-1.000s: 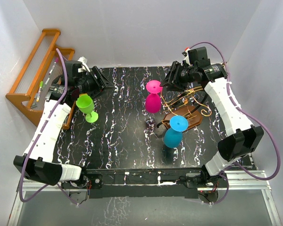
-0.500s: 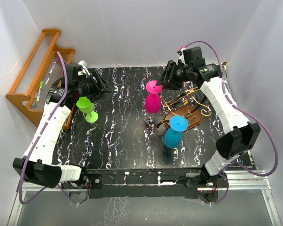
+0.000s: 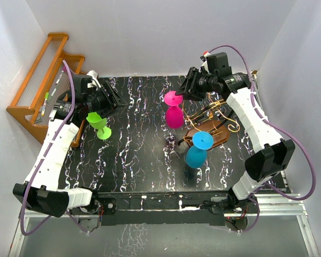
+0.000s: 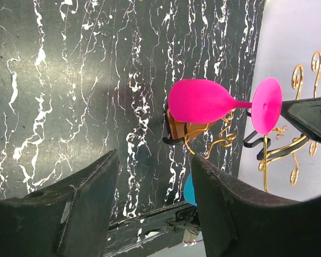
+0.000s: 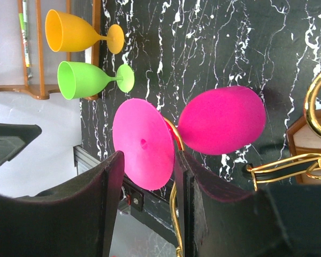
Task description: Take the wine glass off the wine glass rack
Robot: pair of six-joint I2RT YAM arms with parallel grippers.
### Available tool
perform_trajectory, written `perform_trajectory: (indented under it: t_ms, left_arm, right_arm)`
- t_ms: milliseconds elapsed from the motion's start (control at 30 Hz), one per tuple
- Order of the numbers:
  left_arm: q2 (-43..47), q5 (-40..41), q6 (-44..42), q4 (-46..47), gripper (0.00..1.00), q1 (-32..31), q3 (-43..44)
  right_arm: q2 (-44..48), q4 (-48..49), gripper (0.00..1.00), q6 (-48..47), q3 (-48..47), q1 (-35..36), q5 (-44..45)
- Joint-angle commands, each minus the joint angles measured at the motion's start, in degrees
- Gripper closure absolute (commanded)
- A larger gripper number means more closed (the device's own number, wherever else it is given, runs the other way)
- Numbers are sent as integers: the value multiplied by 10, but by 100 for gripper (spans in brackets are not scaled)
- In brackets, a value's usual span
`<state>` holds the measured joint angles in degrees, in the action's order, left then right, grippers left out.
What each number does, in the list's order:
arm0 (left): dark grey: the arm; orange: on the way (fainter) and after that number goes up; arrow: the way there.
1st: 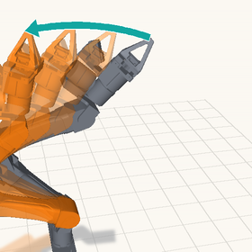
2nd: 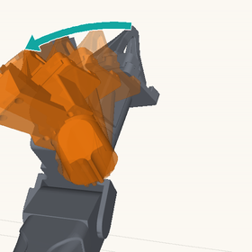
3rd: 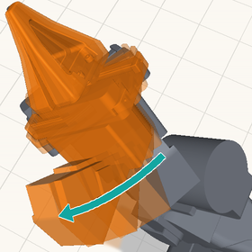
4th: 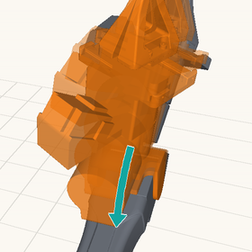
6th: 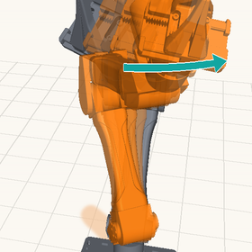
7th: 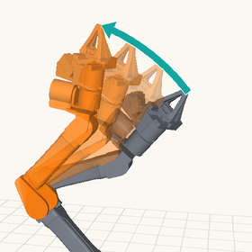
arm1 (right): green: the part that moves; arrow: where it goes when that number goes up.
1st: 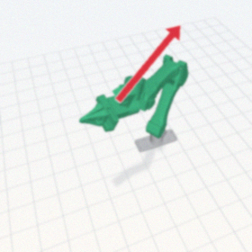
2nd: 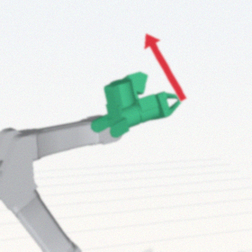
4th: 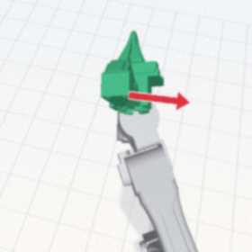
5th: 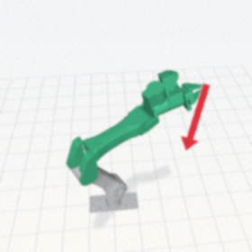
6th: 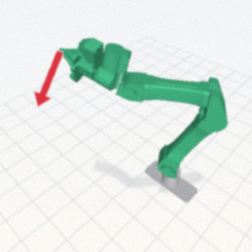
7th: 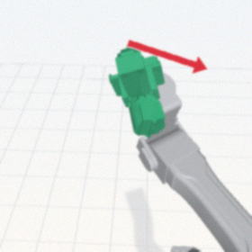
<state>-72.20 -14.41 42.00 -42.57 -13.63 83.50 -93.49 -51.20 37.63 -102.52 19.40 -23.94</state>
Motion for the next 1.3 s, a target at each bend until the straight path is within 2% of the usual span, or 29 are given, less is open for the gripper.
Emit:
perform_trajectory:
  t_ms: [0,400,733,900,1267]
  left_arm:
    - [22,4,-7,-9,46,-1,-5]
    - [30,8,-11,-18,46,-1,-13]
    - [38,11,-13,-24,46,-1,-14]
    - [40,12,-11,-26,46,-1,-13]
    - [44,16,-10,-35,46,-2,-6]
  right_arm:
    - [8,47,56,10,-7,13,-10]
    - [4,67,60,23,6,33,-10]
    - [15,70,91,26,17,35,15]
    - [26,82,92,34,31,35,42]
    - [87,194,92,95,112,30,96]
